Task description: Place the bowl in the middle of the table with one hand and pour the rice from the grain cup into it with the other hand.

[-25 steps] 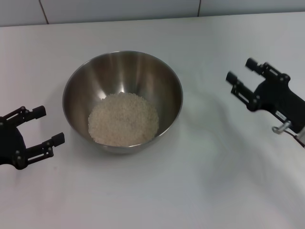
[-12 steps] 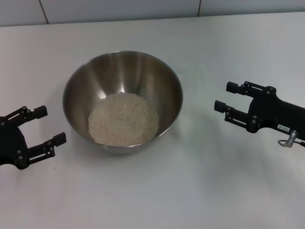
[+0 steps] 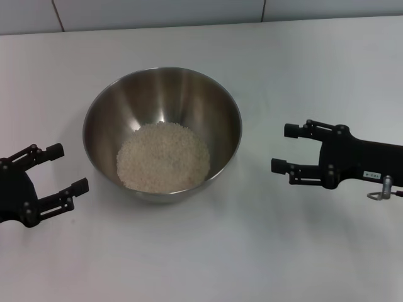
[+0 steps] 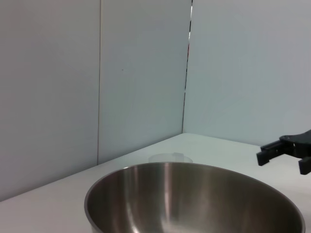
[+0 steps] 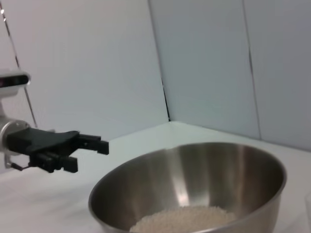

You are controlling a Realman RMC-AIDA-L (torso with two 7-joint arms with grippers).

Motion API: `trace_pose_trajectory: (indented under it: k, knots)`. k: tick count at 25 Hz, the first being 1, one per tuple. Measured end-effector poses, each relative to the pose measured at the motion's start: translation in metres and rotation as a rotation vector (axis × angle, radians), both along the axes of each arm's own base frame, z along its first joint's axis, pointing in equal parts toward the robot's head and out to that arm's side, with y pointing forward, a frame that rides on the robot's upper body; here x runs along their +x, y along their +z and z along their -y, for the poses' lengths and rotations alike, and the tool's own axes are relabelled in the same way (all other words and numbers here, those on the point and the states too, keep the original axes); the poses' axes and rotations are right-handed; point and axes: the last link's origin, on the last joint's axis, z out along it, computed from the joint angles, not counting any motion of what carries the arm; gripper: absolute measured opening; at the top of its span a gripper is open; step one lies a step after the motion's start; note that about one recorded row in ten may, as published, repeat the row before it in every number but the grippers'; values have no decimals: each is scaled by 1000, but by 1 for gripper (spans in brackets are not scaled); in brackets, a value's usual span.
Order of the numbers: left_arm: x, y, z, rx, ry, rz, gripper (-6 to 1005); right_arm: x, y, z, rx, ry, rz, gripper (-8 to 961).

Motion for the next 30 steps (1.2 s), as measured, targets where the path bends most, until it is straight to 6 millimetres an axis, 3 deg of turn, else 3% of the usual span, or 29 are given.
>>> trace_pose_trajectory:
  k: [3,30]
  knots:
    - [0,0,0,-1,-1,0,813,-2,2,-2,21,6,-7,835]
    - [1,0,-1,1,-3,-1,812,-6,2,-5,53,35,-14,833]
